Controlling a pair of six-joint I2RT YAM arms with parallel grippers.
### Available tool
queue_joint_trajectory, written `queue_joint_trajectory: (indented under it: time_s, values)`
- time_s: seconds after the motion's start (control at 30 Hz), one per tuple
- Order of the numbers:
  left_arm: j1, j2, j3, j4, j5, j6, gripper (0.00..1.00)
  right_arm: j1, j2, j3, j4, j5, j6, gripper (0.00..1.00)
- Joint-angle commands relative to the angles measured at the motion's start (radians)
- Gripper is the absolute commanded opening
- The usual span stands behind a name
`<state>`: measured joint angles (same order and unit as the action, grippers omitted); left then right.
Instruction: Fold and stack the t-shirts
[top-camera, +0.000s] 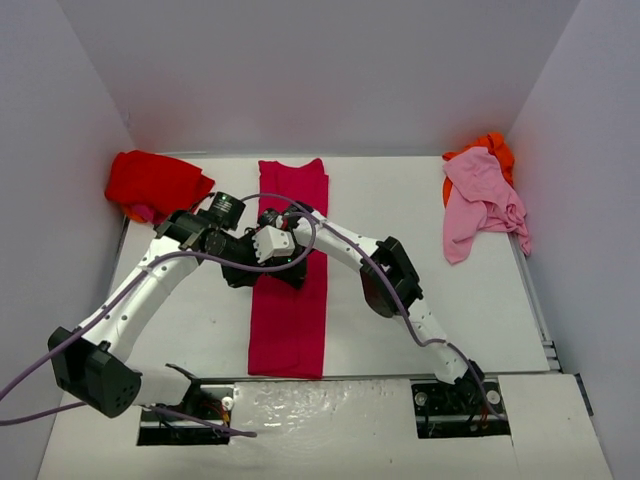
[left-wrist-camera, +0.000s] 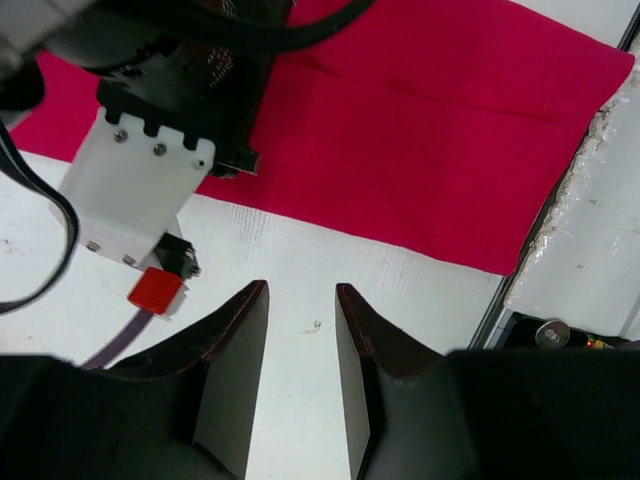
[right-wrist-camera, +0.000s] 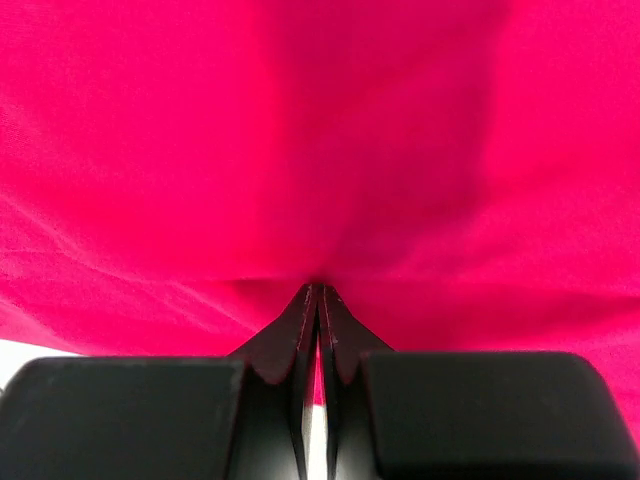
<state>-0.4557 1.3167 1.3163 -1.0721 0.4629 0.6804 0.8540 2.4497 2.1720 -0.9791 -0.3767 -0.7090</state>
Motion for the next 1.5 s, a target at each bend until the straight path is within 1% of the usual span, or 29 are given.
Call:
queue_joint_trajectory:
  time_s: [0.0,0.07,0.13,0.23,0.4,0.57,0.63,0.7,0.73,0.8,0.83,0.93,0.97,1.0,1.03,1.07,1.13,1.17,1.2,1.23,1.27,1.3,1.4,1.47]
  values:
    - [-0.034,0.02,0.011,0.03,-0.005,-0.006,0.31,0.027,0.002,0.064,-0.05,-0.011,-0.031,0.01]
    - [-0.056,0.031,0.007,0.035,-0.032,-0.008,0.31,0.026,0.041,0.082,-0.037,0.03,-0.019,0.01]
    - [-0.075,0.044,0.008,0.038,-0.064,-0.007,0.31,0.02,0.085,0.098,0.0,0.118,0.011,0.0]
    - [-0.099,0.064,0.015,0.031,-0.069,-0.006,0.31,0.002,0.138,0.116,0.023,0.187,0.01,0.0]
    - [-0.147,0.099,0.016,0.034,-0.081,-0.007,0.31,-0.027,0.186,0.16,0.058,0.197,0.007,0.0]
    - [-0.207,0.128,0.013,0.032,-0.111,-0.011,0.31,-0.043,0.196,0.174,0.107,0.227,0.019,0.0]
    - [-0.234,0.128,0.008,0.05,-0.128,-0.024,0.31,-0.056,0.199,0.186,0.131,0.242,0.034,0.02]
    - [-0.247,0.127,0.011,0.047,-0.131,-0.021,0.34,-0.069,0.198,0.209,0.131,0.253,0.053,0.08]
    - [-0.276,0.123,0.011,0.045,-0.151,-0.03,0.36,-0.072,0.188,0.214,0.131,0.256,0.059,0.2]
    - [-0.333,0.113,0.021,0.027,-0.195,-0.031,0.37,-0.079,0.123,0.2,0.135,0.273,0.066,0.34]
    - [-0.356,0.11,0.029,0.02,-0.22,-0.036,0.38,-0.082,0.1,0.192,0.137,0.278,0.069,0.38]
    - [-0.424,0.11,0.071,-0.019,-0.305,-0.043,0.39,-0.084,0.013,0.17,0.149,0.33,0.098,0.59]
    - [-0.439,0.109,0.085,-0.033,-0.321,-0.045,0.4,-0.088,-0.021,0.159,0.154,0.354,0.105,0.63]
    - [-0.449,0.108,0.097,-0.044,-0.329,-0.047,0.4,-0.091,-0.037,0.154,0.158,0.37,0.109,0.65]
    - [-0.461,0.108,0.105,-0.049,-0.335,-0.055,0.4,-0.098,-0.063,0.144,0.165,0.422,0.113,0.68]
    - [-0.472,0.107,0.109,-0.046,-0.34,-0.067,0.43,-0.107,-0.103,0.126,0.172,0.481,0.115,0.72]
    - [-0.489,0.106,0.103,-0.042,-0.338,-0.081,0.44,-0.14,-0.153,0.107,0.193,0.589,0.127,0.82]
    - [-0.498,0.106,0.098,-0.042,-0.34,-0.086,0.44,-0.164,-0.181,0.063,0.232,0.65,0.132,0.87]
    - [-0.503,0.106,0.092,-0.034,-0.347,-0.094,0.44,-0.187,-0.201,0.012,0.272,0.696,0.129,0.88]
    - [-0.507,0.108,0.084,-0.02,-0.354,-0.098,0.44,-0.226,-0.222,-0.012,0.286,0.755,0.122,0.88]
    - [-0.511,0.108,0.075,-0.014,-0.355,-0.103,0.44,-0.245,-0.231,-0.027,0.293,0.783,0.119,0.88]
    - [-0.516,0.111,0.057,0.002,-0.355,-0.116,0.44,-0.268,-0.238,-0.038,0.297,0.79,0.124,0.88]
    - [-0.539,0.13,-0.043,0.074,-0.344,-0.164,0.44,-0.409,-0.269,-0.061,0.31,0.813,0.17,0.88]
    - [-0.57,0.141,-0.109,0.135,-0.339,-0.214,0.44,-0.47,-0.295,-0.079,0.31,0.768,0.19,0.88]
